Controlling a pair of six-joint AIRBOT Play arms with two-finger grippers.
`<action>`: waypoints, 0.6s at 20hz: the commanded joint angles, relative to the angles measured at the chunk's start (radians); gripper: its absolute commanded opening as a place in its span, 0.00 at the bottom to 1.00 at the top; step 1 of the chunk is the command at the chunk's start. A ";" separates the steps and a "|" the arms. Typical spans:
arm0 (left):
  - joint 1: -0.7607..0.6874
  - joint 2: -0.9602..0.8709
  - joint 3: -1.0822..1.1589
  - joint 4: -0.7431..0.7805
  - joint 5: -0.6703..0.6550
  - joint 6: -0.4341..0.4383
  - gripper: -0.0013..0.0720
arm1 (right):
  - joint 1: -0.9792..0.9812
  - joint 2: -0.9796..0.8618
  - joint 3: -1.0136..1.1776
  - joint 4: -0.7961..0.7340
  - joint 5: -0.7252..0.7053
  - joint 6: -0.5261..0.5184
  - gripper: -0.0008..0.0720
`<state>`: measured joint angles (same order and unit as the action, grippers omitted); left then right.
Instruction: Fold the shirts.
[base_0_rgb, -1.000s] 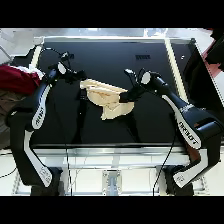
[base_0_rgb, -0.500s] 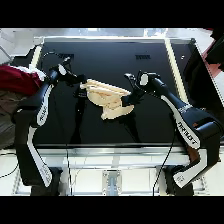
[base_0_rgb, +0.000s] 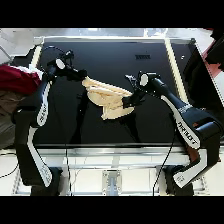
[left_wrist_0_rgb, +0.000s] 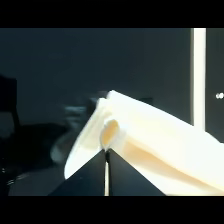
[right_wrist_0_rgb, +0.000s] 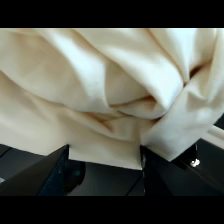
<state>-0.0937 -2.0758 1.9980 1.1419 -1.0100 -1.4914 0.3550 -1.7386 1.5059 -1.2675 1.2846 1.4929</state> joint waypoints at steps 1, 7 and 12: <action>0.004 0.031 0.016 -0.002 -0.023 0.007 0.03 | 0.001 -0.002 0.000 -0.004 -0.009 0.026 0.69; 0.004 0.070 0.016 -0.003 -0.024 0.007 0.03 | 0.000 0.006 0.002 -0.077 -0.071 0.104 0.62; 0.002 0.070 0.016 -0.003 -0.032 0.007 0.03 | 0.000 0.117 0.056 -0.185 -0.070 0.106 0.62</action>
<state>-0.0910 -2.0087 2.0125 1.1389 -1.0378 -1.4845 0.3557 -1.6733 1.5391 -1.3815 1.2156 1.5909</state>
